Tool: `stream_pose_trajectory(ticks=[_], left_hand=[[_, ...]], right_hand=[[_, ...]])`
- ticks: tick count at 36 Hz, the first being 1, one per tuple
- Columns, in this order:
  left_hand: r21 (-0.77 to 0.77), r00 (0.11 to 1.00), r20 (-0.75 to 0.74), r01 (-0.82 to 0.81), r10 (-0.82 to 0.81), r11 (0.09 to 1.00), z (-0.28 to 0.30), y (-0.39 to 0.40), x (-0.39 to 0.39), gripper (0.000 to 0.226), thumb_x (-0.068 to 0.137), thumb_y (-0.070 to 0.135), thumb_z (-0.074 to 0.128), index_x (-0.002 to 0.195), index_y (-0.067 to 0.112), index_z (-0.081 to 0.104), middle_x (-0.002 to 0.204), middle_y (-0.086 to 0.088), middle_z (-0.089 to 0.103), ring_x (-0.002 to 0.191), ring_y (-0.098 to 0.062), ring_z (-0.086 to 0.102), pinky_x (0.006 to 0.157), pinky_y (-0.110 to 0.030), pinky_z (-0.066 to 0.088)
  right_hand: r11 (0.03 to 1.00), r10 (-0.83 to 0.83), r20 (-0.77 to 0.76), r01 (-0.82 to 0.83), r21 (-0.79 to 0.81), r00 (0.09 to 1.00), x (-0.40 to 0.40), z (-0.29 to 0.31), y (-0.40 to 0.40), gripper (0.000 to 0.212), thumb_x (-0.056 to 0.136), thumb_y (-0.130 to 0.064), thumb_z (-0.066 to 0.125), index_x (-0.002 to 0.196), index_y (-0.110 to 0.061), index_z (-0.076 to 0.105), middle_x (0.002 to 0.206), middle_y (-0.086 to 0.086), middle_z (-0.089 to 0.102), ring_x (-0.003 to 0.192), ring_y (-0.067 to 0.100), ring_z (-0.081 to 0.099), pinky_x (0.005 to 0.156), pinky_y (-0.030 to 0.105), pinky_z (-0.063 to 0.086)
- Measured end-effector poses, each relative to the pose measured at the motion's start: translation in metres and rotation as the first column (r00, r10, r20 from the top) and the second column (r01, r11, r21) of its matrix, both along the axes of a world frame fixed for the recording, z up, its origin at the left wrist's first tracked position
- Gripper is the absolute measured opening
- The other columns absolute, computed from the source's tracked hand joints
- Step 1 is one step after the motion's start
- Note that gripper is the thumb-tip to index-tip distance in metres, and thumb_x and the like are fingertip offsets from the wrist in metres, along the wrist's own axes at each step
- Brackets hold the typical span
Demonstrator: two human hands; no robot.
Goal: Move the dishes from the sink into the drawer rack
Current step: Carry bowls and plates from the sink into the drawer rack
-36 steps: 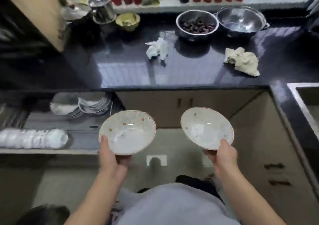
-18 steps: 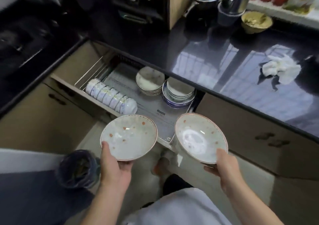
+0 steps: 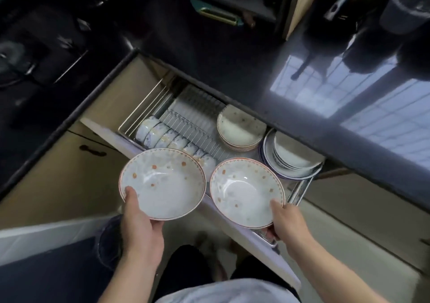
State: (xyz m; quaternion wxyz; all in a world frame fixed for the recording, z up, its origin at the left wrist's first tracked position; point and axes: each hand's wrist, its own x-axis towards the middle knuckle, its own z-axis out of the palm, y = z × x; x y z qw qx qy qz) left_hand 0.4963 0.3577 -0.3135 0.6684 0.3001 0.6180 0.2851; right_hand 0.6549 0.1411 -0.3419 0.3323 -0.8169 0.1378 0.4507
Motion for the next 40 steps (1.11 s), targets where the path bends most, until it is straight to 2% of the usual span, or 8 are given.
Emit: stream_pose_trajectory(ticks=[7,13,17,19,22,28,33,40], left_hand=[[0.045,0.992,-0.065,0.11,-0.107,0.993,-0.059,0.071,0.048,0.047,0.101,0.06,0.049,0.138,0.034,0.057,0.127,0.007,0.071,0.117,-0.019,0.068,0.102,-0.045,0.053],[0.13,0.934,-0.125,0.35,-0.335,0.928,-0.109,0.136,0.105,0.074,0.083,0.078,0.049,0.144,0.037,0.048,0.14,0.004,0.061,0.125,-0.02,0.061,0.109,-0.048,0.048],[0.254,0.881,-0.16,0.472,-0.445,0.844,-0.132,0.162,0.122,0.053,0.105,0.053,0.04,0.154,0.031,0.036,0.146,0.005,0.05,0.127,-0.015,0.053,0.098,-0.026,0.044],[0.272,0.864,-0.169,0.504,-0.475,0.82,-0.14,0.167,0.124,0.05,0.107,0.048,0.04,0.153,0.028,0.038,0.147,0.003,0.051,0.129,-0.016,0.054,0.099,-0.027,0.045],[0.264,0.868,-0.162,0.496,-0.469,0.827,-0.146,0.168,0.12,0.044,0.109,0.041,0.039,0.15,0.024,0.043,0.139,0.003,0.054,0.126,-0.018,0.056,0.096,-0.027,0.045],[0.174,0.886,-0.124,0.463,-0.447,0.869,-0.145,0.168,0.119,0.05,0.109,0.044,0.037,0.155,0.025,0.038,0.139,0.003,0.049,0.122,-0.017,0.053,0.096,-0.029,0.044],[0.145,0.873,-0.121,0.486,-0.472,0.862,-0.15,0.171,0.116,0.048,0.109,0.047,0.035,0.154,0.029,0.039,0.146,0.002,0.052,0.122,-0.017,0.054,0.089,-0.023,0.044],[0.13,0.892,-0.064,0.453,-0.448,0.882,-0.144,0.17,0.115,0.049,0.109,0.047,0.037,0.155,0.032,0.036,0.14,0.008,0.048,0.124,-0.015,0.051,0.094,-0.03,0.043]], right_hand=[[0.991,-0.134,0.036,0.134,0.008,0.99,0.02,-0.05,0.056,0.051,0.101,-0.025,0.038,0.065,0.002,0.062,0.067,0.031,0.069,0.051,0.027,0.052,0.053,0.034,0.04],[0.966,-0.243,0.18,0.255,-0.049,0.953,0.042,-0.079,0.085,0.051,0.1,-0.026,0.041,0.056,-0.005,0.058,0.047,0.012,0.056,0.046,0.024,0.047,0.056,0.033,0.038],[0.954,-0.22,0.286,0.267,-0.137,0.933,0.064,-0.1,0.115,0.046,0.098,-0.033,0.044,0.07,-0.001,0.063,0.06,0.014,0.06,0.057,0.027,0.055,0.057,0.033,0.04],[0.946,-0.217,0.3,0.275,-0.169,0.929,0.074,-0.107,0.13,0.048,0.097,-0.034,0.044,0.082,0.005,0.068,0.069,0.018,0.064,0.065,0.029,0.059,0.058,0.032,0.04],[0.929,-0.209,0.307,0.287,-0.235,0.928,0.089,-0.119,0.151,0.051,0.096,-0.035,0.041,0.092,0.006,0.07,0.084,0.024,0.07,0.078,0.034,0.066,0.06,0.033,0.042],[0.936,-0.098,0.343,0.203,-0.287,0.934,0.112,-0.139,0.175,0.054,0.084,-0.047,0.041,0.094,-0.002,0.069,0.103,0.028,0.071,0.098,0.043,0.07,0.086,0.047,0.056],[0.932,-0.024,0.369,0.154,-0.327,0.929,0.119,-0.143,0.179,0.036,0.102,-0.025,0.047,0.108,0.002,0.07,0.105,0.027,0.071,0.104,0.04,0.068,0.087,0.039,0.056],[0.896,-0.142,0.361,0.275,-0.349,0.922,0.111,-0.151,0.183,0.049,0.107,-0.037,0.041,0.111,0.003,0.068,0.113,0.03,0.068,0.109,0.042,0.065,0.087,0.041,0.05]])
